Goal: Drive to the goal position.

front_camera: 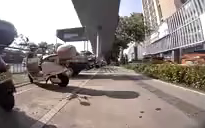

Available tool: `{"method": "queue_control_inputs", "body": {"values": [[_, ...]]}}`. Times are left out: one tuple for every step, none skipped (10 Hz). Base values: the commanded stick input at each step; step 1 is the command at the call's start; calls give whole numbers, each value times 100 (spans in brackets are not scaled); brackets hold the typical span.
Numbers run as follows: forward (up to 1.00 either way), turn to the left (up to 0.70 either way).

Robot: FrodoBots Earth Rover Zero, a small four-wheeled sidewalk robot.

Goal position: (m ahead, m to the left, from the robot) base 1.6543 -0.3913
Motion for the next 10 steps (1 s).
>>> {"method": "queue_control_inputs", "body": {"values": [[70,0],[70,0],[70,0],[70,0],[70,0],[70,0],[70,0],[70,0],[70,0],[70,0]]}}
